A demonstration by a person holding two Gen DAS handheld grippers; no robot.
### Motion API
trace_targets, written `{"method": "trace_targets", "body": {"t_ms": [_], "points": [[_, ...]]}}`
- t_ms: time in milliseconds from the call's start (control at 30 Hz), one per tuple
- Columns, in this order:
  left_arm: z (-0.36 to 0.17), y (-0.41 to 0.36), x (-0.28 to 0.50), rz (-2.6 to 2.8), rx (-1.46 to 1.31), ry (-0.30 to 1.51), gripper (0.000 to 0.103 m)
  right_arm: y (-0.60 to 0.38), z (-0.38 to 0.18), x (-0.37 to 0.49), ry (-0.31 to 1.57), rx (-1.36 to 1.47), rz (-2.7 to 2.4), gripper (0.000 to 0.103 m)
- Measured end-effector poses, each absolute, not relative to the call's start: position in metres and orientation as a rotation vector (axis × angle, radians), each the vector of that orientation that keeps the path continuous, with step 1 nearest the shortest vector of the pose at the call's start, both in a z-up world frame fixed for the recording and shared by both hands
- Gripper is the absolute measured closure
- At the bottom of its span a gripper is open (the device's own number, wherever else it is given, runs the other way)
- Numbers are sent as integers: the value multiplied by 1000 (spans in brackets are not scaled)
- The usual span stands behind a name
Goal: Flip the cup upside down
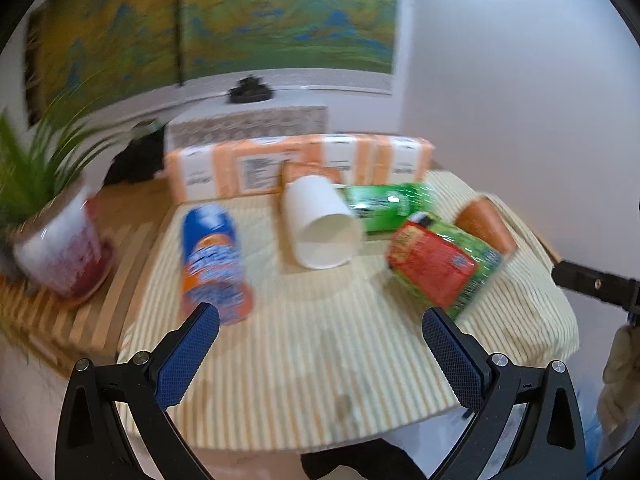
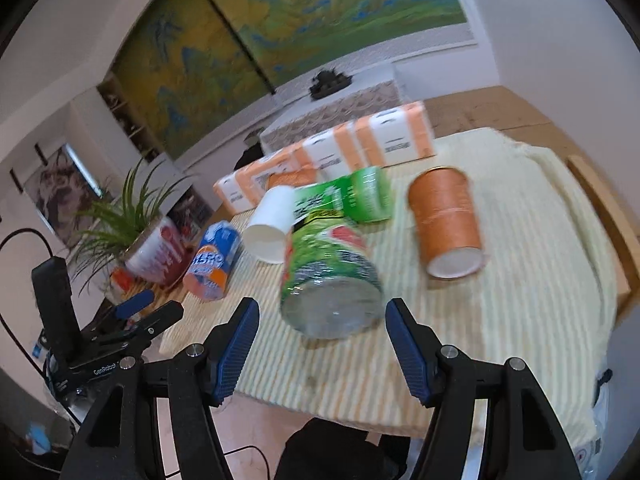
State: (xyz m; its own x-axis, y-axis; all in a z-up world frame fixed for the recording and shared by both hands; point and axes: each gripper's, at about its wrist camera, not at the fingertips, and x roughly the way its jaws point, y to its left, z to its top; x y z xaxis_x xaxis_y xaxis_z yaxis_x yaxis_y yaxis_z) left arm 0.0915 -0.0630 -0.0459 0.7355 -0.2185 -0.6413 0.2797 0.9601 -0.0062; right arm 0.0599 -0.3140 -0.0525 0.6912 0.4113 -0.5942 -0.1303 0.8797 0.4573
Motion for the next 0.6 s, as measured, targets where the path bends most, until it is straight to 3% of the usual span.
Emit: {"method": "trace_targets", "body": {"t_ms": [133,600], "points": [[-49,-95,95,-361,150,706,0,-323,-57,53,728,411,303,32],[-74,-113,93,-426,106,751,0,-332,-66,86,721,478,327,31]]}}
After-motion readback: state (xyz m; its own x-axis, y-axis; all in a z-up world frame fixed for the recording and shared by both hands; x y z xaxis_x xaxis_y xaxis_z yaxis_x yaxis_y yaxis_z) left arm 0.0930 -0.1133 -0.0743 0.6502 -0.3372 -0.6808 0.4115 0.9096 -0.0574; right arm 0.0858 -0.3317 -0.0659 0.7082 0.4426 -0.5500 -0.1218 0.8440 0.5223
